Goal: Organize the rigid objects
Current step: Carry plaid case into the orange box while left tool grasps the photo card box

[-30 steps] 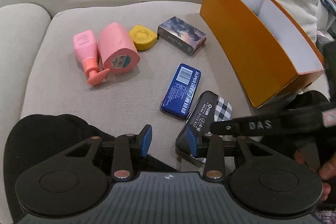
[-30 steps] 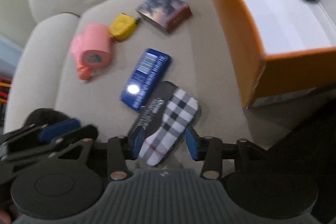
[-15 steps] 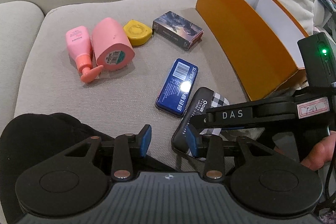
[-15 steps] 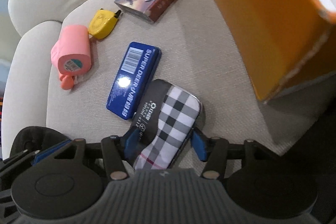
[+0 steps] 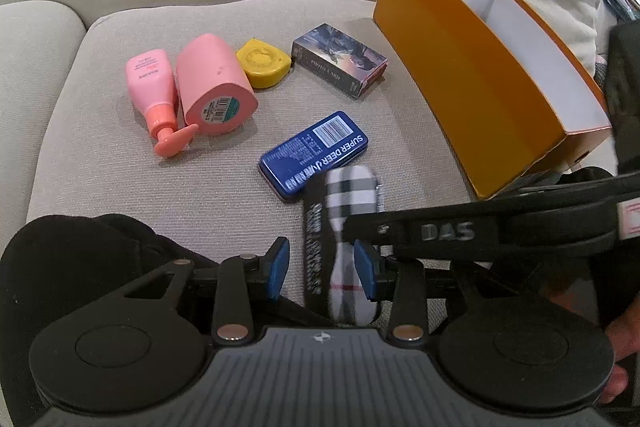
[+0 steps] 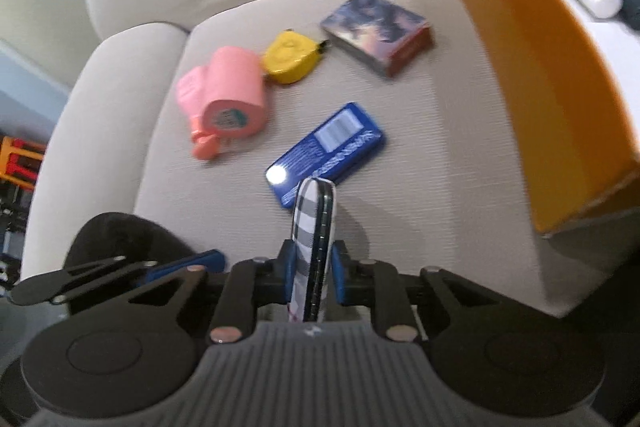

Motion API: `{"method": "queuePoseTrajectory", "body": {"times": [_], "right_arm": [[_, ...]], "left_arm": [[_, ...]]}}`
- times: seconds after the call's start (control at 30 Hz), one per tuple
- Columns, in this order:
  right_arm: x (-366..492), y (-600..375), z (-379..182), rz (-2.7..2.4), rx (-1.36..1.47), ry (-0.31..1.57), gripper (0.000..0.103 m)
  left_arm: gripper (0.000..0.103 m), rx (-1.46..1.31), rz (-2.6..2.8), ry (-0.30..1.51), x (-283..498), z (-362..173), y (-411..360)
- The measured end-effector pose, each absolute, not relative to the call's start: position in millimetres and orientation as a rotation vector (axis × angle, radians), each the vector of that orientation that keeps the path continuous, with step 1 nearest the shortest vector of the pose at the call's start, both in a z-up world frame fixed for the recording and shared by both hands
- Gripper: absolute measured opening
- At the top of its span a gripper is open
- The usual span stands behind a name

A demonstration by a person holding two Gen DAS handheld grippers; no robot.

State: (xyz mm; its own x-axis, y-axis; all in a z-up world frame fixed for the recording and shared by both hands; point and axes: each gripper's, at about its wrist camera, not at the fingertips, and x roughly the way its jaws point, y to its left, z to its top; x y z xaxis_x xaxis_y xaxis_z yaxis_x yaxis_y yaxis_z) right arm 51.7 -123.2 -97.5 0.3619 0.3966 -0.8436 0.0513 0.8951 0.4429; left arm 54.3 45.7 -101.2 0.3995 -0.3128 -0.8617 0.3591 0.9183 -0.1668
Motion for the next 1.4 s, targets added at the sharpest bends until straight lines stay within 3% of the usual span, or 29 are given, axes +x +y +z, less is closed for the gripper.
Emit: {"method": "queuePoseTrajectory", "body": {"times": [0.3,0.57,0.77,1.03,1.4], "right_arm": [[55.9,-123.5,-100.2,0.238,0.457,1.197,0.017],[68.3,-143.1,-43.0,0.204,0.287,1.045,0.016],[86.0,-179.7,4.5,0.178,0.312,0.955,0.016],[114.7,-243.1,58.9,0.118,0.313,0.875,0.016],[155.1,-301.8,-17.1,0.037,0.314,1.075,0.016]], "left_arm": [[0.044,0.035,-0.44,1.084,57.7,-97.9,46.6],[0.043,-0.102,-0.408,1.041,91.5,-66.8,48.5],[0.043,-0.205,-0.406,1.032,130.3,-47.1,30.1],[0.049,-0.26,-0.366,1.084,180.2,-60.7,2.0],[0.055,-0.398,-0.21,1.242,226.8,-127.2,-15.7]]}}
